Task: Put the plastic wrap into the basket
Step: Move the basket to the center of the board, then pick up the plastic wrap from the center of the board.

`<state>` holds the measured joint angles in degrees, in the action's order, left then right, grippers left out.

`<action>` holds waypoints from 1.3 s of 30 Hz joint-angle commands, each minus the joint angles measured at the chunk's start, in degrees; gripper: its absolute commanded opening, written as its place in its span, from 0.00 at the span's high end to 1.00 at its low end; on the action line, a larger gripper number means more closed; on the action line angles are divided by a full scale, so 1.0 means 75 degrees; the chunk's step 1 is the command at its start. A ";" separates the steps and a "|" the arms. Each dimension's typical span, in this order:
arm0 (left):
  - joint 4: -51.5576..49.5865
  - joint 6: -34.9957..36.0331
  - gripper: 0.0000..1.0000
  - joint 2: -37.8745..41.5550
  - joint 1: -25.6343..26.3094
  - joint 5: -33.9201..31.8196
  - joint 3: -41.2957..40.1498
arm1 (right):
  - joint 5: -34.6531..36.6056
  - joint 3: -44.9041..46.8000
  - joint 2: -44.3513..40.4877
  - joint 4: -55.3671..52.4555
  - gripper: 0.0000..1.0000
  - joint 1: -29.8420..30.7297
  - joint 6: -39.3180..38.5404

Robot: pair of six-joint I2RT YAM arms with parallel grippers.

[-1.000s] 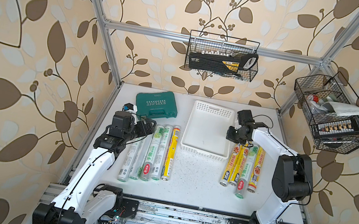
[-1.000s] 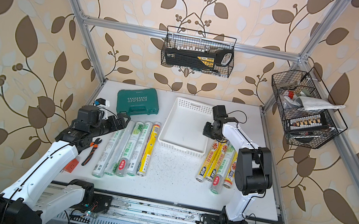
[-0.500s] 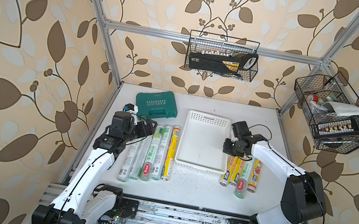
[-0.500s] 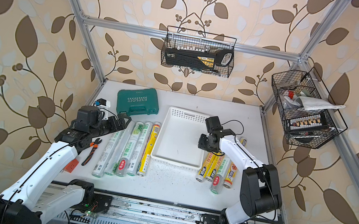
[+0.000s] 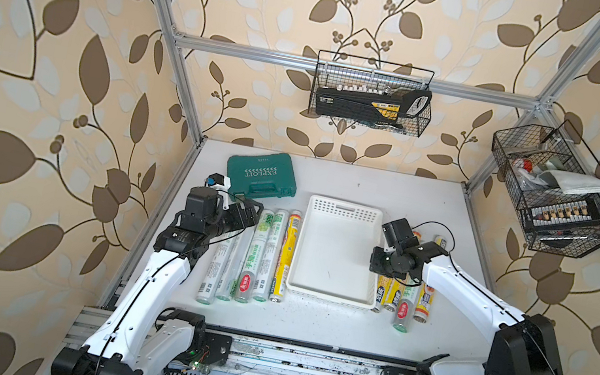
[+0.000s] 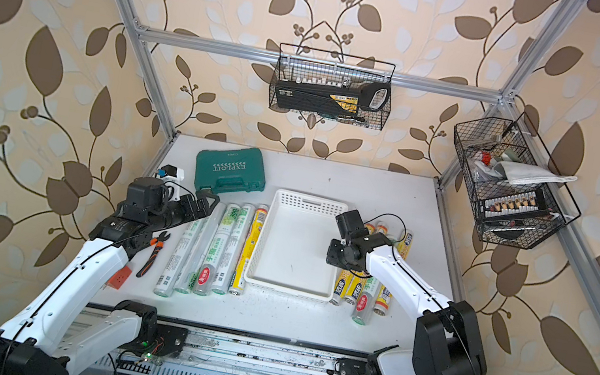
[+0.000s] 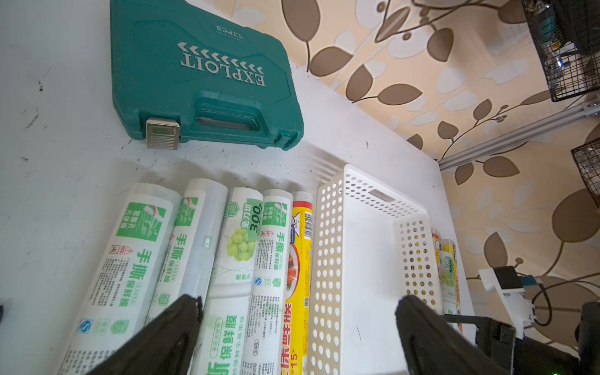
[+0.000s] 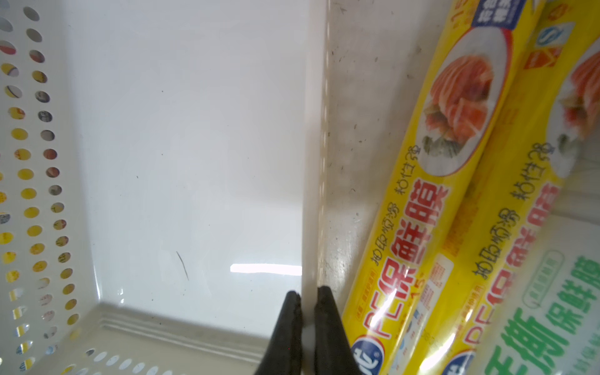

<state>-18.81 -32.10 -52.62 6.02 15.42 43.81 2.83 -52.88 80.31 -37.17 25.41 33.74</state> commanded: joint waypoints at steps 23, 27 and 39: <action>0.0106 0.0131 0.01 0.0234 0.0029 -0.0085 -0.0265 | 0.0216 -0.0045 -0.1345 -0.0511 0.65 -0.1401 -0.0530; 0.0138 0.0096 0.01 0.0080 0.0029 -0.0031 -0.0255 | -0.0124 -0.0017 -0.0849 -0.0130 0.65 -0.1705 -0.0593; 0.0168 0.0073 0.01 -0.0030 0.0030 -0.0134 -0.0258 | -0.0181 0.0191 0.0382 0.0667 0.64 -0.1746 -0.0555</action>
<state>-18.94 -32.47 -52.51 6.07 15.05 41.80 2.11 -52.45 81.52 -33.98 12.56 29.98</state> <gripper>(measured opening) 0.988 0.352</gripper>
